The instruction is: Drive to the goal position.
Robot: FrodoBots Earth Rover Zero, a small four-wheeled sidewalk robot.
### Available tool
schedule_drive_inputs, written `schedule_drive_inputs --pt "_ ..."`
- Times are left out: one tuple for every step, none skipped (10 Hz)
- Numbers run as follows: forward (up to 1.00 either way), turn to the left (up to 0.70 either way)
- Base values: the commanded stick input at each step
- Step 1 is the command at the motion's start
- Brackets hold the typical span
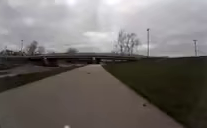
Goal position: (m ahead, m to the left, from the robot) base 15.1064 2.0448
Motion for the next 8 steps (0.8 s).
schedule_drive_inputs --pt "1.00 0.00" --pt "1.00 0.00" --pt "1.00 0.00" --pt "1.00 0.00" --pt "1.00 0.00" --pt "1.00 0.00" --pt "1.00 0.00" --pt "1.00 0.00"
